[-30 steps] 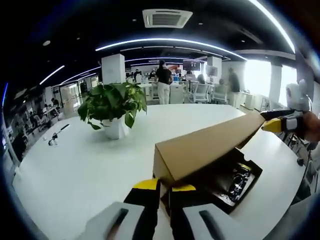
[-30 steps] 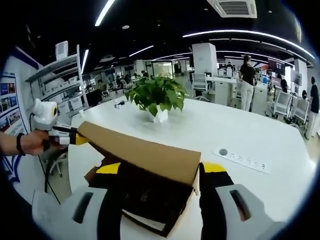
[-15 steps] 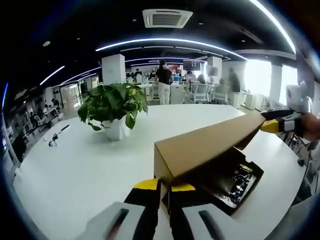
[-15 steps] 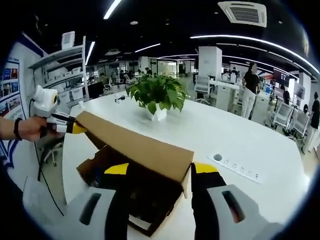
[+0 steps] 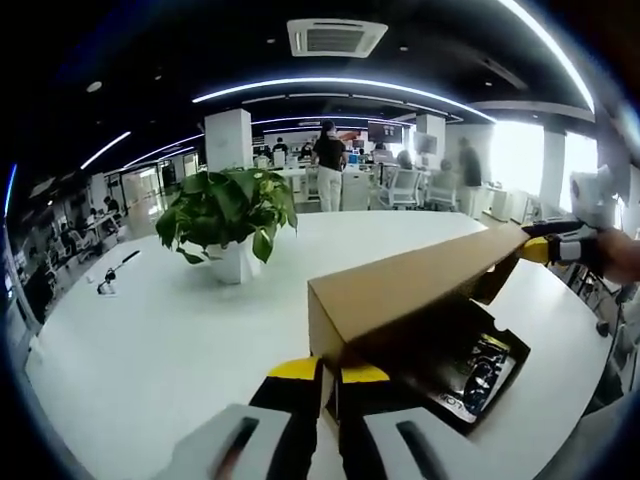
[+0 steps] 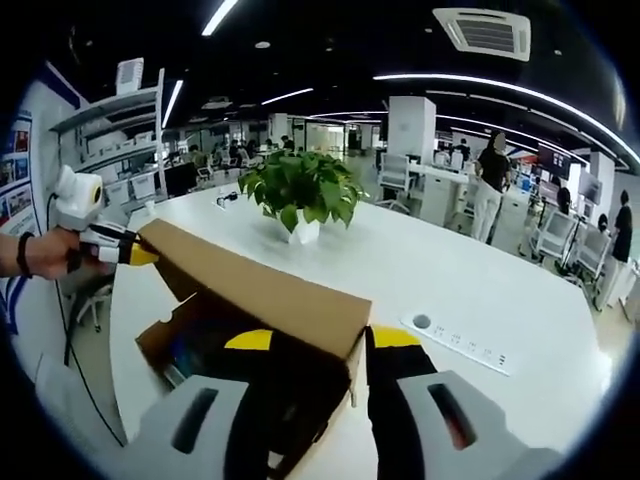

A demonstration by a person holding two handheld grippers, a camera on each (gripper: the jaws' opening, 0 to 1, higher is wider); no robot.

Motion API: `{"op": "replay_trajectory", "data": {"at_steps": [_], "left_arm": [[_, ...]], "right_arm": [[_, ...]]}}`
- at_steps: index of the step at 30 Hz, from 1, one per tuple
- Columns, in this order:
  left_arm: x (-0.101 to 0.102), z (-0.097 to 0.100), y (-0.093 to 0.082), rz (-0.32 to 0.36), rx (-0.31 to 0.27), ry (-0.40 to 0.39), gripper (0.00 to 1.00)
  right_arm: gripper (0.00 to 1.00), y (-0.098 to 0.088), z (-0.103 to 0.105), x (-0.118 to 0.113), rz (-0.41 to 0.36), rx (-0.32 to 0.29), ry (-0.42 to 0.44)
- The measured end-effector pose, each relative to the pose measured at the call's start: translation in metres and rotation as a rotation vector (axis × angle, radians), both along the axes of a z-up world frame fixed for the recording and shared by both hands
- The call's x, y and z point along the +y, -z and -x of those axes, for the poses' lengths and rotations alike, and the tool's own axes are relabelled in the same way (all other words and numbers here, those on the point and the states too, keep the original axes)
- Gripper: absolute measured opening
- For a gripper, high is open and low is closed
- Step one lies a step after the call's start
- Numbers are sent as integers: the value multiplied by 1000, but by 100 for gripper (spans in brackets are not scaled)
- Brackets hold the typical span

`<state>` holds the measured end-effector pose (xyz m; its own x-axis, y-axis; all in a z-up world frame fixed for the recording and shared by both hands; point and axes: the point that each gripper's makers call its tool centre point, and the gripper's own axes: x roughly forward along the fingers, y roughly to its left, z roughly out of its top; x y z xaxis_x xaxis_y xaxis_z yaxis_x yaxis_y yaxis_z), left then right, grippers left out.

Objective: Operate the shoe box by opening the lid, removing the specified soft item, and placing it in the target area until the item is outside and the box remains undamaged.

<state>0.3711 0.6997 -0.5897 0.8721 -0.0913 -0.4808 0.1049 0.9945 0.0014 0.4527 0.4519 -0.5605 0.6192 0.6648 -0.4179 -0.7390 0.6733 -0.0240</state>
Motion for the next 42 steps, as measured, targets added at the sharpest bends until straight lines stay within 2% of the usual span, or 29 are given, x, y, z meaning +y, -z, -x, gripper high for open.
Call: {"op": "replay_trajectory", "data": {"at_steps": [5, 11, 14, 17, 22, 25, 28, 42], "left_arm": [[2, -5, -1, 6, -1, -8, 4], [4, -11, -2, 2, -3, -15, 3], [4, -11, -2, 0, -4, -15, 3], [5, -13, -2, 2, -7, -16, 3], [7, -16, -2, 8, -10, -24, 3], [8, -19, -2, 9, -14, -32, 3], [9, -21, -3, 13, -15, -37, 3], [16, -32, -1, 20, -34, -41, 2]], "right_arm": [[30, -1, -7, 2, 12, -7, -6], [22, -1, -18, 0, 22, -12, 15], [15, 5, -24, -5, 51, 0, 42], [12, 9, -32, -10, 38, 14, 58], [4, 18, -37, -15, 58, 32, 85], [2, 22, -40, -14, 71, 31, 103], [2, 22, -44, -15, 51, 40, 125], [1, 24, -46, -14, 41, 48, 116]]}}
